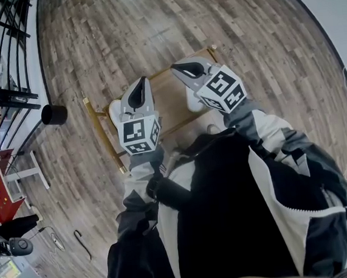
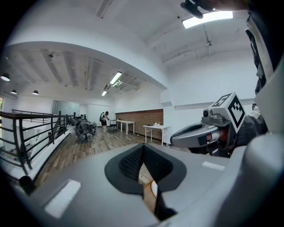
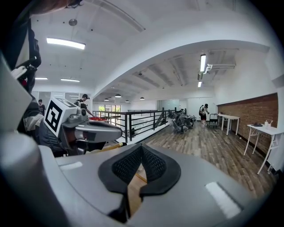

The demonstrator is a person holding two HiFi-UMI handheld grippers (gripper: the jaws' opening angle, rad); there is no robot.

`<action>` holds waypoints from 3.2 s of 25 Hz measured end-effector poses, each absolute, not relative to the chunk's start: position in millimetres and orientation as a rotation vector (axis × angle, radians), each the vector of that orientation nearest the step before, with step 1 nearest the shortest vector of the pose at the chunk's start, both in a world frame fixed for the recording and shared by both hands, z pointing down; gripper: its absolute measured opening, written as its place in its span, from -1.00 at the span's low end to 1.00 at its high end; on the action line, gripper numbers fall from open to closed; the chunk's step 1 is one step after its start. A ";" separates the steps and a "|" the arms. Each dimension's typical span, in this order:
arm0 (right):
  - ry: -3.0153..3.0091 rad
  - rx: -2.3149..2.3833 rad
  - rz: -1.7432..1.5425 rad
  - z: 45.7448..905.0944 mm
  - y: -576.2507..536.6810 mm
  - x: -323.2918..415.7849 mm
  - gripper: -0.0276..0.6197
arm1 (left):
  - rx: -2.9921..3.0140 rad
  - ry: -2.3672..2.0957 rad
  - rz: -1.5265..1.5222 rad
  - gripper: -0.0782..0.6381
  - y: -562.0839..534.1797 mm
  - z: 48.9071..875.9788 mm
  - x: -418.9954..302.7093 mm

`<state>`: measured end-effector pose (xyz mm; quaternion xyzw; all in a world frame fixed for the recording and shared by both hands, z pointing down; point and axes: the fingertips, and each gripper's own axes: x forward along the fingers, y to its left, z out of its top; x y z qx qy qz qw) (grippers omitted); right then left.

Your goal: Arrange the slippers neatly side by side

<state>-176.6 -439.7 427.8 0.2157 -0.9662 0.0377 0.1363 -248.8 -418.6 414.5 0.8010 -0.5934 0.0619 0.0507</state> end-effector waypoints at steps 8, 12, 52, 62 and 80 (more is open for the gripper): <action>-2.670 0.761 0.255 480.5 -475.5 -144.4 -0.90 | 2.475 -1.772 0.193 -0.75 -420.1 418.5 -242.5; -2.555 0.820 0.438 527.2 -492.4 -126.2 -0.62 | 2.461 -1.761 0.191 -0.75 -420.9 423.2 -245.0; -1.889 0.822 1.010 775.9 -513.6 -76.0 -0.84 | 2.297 -1.838 0.163 -0.75 -394.7 443.4 -274.5; -1.987 0.843 1.007 746.9 -517.3 -84.9 -0.84 | 2.289 -1.835 0.149 -0.75 -394.1 444.7 -276.6; -2.641 0.710 0.433 490.4 -471.3 -133.7 -0.83 | 2.315 -1.802 0.070 -0.75 -405.4 434.6 -266.2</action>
